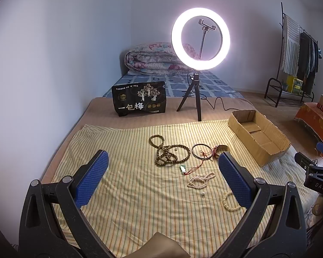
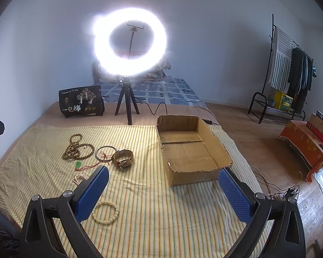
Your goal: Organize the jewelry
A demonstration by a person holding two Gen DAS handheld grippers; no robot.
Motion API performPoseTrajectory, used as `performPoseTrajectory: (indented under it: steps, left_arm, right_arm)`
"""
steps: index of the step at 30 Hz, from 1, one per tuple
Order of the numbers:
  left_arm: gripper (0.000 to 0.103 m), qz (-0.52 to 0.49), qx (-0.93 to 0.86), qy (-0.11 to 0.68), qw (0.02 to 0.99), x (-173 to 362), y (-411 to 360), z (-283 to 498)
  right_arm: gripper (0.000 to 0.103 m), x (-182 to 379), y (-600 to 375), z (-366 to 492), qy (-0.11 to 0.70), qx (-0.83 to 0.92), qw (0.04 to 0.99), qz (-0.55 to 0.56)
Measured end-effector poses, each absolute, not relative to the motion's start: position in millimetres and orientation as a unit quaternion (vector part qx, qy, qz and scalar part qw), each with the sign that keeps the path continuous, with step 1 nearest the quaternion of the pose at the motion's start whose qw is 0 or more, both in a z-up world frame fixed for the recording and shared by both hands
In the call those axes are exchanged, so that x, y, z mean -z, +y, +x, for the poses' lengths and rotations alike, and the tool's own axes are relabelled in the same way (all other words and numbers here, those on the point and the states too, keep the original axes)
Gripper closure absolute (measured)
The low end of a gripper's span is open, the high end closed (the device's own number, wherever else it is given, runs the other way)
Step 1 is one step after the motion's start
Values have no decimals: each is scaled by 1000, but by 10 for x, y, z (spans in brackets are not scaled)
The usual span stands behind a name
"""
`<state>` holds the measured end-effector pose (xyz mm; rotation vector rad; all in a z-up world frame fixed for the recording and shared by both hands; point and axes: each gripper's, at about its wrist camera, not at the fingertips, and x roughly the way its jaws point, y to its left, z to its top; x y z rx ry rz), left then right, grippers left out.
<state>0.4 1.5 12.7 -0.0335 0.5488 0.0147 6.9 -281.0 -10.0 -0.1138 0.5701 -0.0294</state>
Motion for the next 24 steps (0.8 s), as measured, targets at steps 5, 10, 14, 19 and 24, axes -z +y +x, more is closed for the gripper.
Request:
performPoseTrajectory:
  steps: [5,10,14,19,24]
  left_arm:
    - [0,-17,-7,270,963,-136,14,5]
    - [0,-16,-8,269,963,-138,10,3]
    - [0,-14,-8,267,963,-146,15,15]
    - [0,-14,-8,267,964,-147,13,10]
    - [0,-13,-8,267,964,-145,8,12]
  right_arm:
    - [0,104,-2806,74,286,12,957,-55]
    - [0,101,-2797,82,288,12,956,-55]
    - [0,105,-2798,85,289,11,956,-55]
    - [0,110,-2791,87,290,12,955,-56]
    - [0,107,-2795,75,291,10,955,-55]
